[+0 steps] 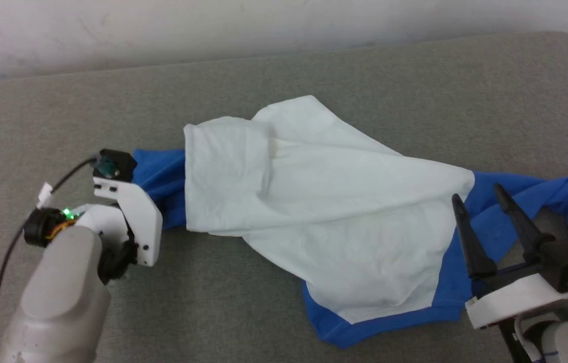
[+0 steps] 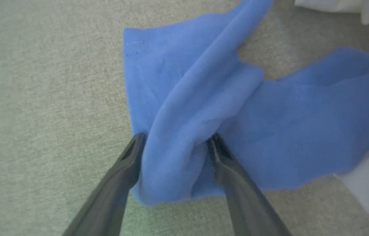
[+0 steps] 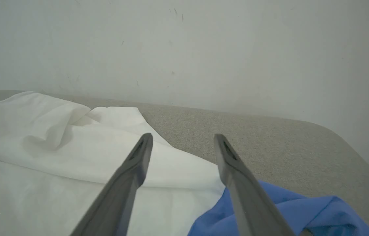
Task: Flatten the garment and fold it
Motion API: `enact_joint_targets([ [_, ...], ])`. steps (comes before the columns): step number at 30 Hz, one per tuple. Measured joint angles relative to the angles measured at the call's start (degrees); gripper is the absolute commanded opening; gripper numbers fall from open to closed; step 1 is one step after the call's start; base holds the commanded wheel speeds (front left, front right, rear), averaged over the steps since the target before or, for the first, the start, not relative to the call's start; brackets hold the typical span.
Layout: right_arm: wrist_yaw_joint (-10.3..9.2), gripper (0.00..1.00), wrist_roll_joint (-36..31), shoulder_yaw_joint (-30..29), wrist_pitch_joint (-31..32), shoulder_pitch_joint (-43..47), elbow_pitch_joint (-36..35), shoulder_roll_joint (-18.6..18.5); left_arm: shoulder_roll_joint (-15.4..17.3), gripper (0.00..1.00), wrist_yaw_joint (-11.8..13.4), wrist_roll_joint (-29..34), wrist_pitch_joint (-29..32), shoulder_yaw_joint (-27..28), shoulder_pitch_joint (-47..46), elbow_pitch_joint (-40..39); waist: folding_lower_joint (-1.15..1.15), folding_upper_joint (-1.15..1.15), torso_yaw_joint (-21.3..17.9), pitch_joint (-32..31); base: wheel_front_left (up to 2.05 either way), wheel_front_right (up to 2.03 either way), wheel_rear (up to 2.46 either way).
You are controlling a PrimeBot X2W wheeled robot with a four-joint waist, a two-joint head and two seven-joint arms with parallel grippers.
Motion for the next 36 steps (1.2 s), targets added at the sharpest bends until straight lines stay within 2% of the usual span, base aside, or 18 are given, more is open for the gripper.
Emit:
enact_joint_targets([
  [2, 0.00, 1.00, -0.44, 0.54, -0.30, -0.42, 0.81, 0.56, 1.51, 0.44, -0.19, -3.34, 4.79, -1.57, -1.47, -0.32, -0.01, 0.00, -0.79, 0.73, 0.00, 0.00, 0.00],
  [3, 0.00, 1.00, -0.60, 0.63, -0.55, -0.49, 1.33, 0.86, 2.33, 0.00, -0.19, -4.82, 6.24, -2.67, -1.69, -1.13, -0.01, 0.00, -1.15, 1.02, 0.00, 0.00, 0.00],
  [5, 0.00, 1.00, -0.84, 0.69, -0.93, -0.60, 2.32, 1.48, 4.02, 0.00, -0.21, -7.57, 6.76, -4.33, -1.41, -3.41, -0.01, 0.00, -1.72, 1.48, 0.00, 0.00, 0.00],
  [10, 0.01, 1.00, -1.18, 0.38, -1.26, -0.50, 4.58, 2.13, 5.45, 0.00, 0.29, -9.49, 1.56, -3.13, 2.69, -8.13, 0.00, 0.00, -1.62, 1.00, 0.00, 0.00, 0.00],
  [15, 0.00, 1.00, -1.58, -0.63, -1.08, 0.15, 5.98, 2.05, 6.37, 0.00, 5.48, -10.44, -3.89, 1.30, 9.93, -16.13, 0.00, 0.00, -0.09, -0.79, 0.00, 0.00, 0.00],
  [21, 0.00, 1.00, -2.42, -1.42, 0.08, 1.75, 6.34, 2.25, 8.39, 0.00, 12.16, -11.56, -5.10, 7.05, 21.63, -29.73, -0.02, 0.00, 3.64, -3.64, 0.00, 0.00, 0.00],
  [25, 0.00, 1.00, -2.72, -2.26, 0.62, 2.47, 6.57, 2.72, 8.94, 0.00, 15.70, -12.41, -2.65, 9.51, 31.57, -37.28, -0.02, 0.00, 6.30, -5.25, 0.00, 0.00, 0.00],
  [28, 0.00, 1.00, -3.00, -2.54, 1.05, 2.88, 6.83, 3.15, 8.91, 0.00, 17.58, -14.12, 2.11, 9.51, 38.80, -41.53, -0.02, 0.00, 8.16, -6.25, 0.00, 0.00, 0.00],
  [32, 0.00, 1.00, -3.02, -2.93, 1.35, 3.59, 7.24, 3.24, 8.96, 0.00, 17.94, -17.13, 9.91, 7.53, 45.73, -45.54, -0.03, 0.00, 10.50, -7.28, 0.00, 0.00, 0.00],
  [35, 0.00, 1.00, -3.21, -3.01, 1.60, 3.66, 7.61, 3.23, 8.89, 0.00, 17.39, -18.45, 11.73, 6.20, 46.74, -47.51, -0.02, 0.00, 11.99, -7.83, 0.00, 0.00, 0.00],
  [36, 0.00, 1.00, -3.31, -2.99, 1.68, 3.66, 7.64, 3.22, 8.86, 0.66, 17.40, -17.88, 10.54, 6.27, 46.25, -47.90, -0.02, 0.00, 12.43, -7.97, 0.00, 0.00, 0.00],
])
